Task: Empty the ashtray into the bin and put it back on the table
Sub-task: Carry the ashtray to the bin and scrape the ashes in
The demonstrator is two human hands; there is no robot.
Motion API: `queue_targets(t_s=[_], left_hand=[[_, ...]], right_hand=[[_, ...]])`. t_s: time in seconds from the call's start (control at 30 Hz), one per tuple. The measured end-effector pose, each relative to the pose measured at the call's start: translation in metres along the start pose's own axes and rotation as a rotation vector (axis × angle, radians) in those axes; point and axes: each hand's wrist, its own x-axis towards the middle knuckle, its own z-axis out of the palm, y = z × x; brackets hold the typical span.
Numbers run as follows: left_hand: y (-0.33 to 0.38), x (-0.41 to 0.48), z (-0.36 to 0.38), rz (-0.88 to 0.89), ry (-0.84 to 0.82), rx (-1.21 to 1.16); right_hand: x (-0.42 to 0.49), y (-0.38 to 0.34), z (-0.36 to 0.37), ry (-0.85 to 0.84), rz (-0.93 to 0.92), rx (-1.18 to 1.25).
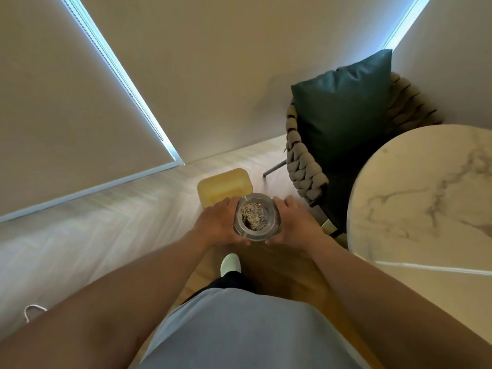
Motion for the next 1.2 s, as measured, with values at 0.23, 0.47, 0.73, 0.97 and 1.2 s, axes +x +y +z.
queue_targets(t_s=[0.23, 0.47, 0.73, 0.97, 1.2], left_hand=[[-0.039, 0.013, -0.028, -0.032, 0.003, 0.009], [-0.064, 0.019, -0.035, -0.09, 0.014, -0.001], [-0.077, 0.036, -0.028, -0.175, 0.075, -0.05], [-0.092, 0.069, -0.005, -0.184, 0.115, -0.075], [-0.128, 0.114, 0.014, -0.152, 0.135, -0.136]], right_hand=[[0.044, -0.031, -0.005, -0.025, -0.002, -0.003], [0.077, -0.047, -0.008, -0.164, -0.024, 0.255], [0.118, -0.049, -0.013, -0.183, -0.011, 0.346], [0.159, -0.026, -0.01, -0.191, 0.142, 0.542], [0.208, -0.002, 0.005, -0.216, 0.239, 0.746]])
